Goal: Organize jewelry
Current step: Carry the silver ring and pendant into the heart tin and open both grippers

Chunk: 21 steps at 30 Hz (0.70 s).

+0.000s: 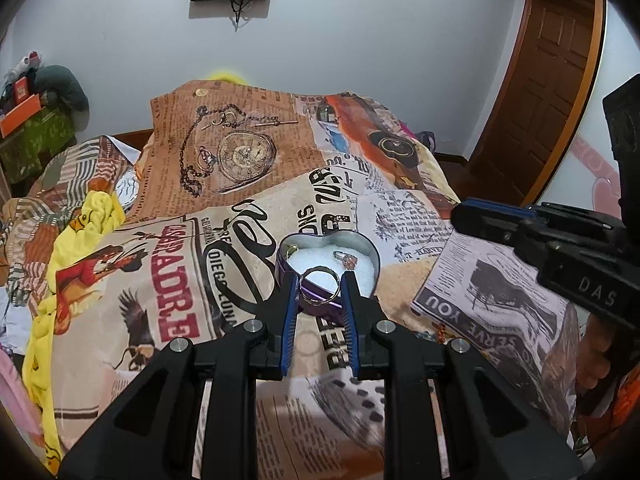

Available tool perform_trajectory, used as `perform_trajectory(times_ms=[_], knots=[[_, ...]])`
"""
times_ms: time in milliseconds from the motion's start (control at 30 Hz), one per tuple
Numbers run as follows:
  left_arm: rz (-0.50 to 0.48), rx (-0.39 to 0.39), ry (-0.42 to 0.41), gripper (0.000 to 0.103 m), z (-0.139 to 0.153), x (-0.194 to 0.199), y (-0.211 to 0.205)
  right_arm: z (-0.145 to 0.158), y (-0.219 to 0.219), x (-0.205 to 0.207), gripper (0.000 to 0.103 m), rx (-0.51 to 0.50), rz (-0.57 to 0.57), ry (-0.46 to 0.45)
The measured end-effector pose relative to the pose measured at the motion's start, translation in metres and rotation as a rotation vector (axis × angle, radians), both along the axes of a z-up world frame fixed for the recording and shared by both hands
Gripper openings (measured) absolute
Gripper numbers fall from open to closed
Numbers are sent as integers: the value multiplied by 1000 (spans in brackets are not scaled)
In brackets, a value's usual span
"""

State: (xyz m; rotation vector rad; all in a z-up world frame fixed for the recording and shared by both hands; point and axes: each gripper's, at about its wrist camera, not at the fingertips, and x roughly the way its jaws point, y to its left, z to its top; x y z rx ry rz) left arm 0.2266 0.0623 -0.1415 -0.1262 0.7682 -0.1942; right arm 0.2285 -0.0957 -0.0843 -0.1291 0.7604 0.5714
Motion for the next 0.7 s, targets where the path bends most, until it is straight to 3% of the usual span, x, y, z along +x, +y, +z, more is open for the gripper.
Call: perform_trajectory(times_ms=[333,700], knots=[[-19,17,14,20,-12,32,0,-25,21,24,9,-55,41,40],[-49,5,84,20,-32,60,4,-56,36,37,9,-151,107,88]])
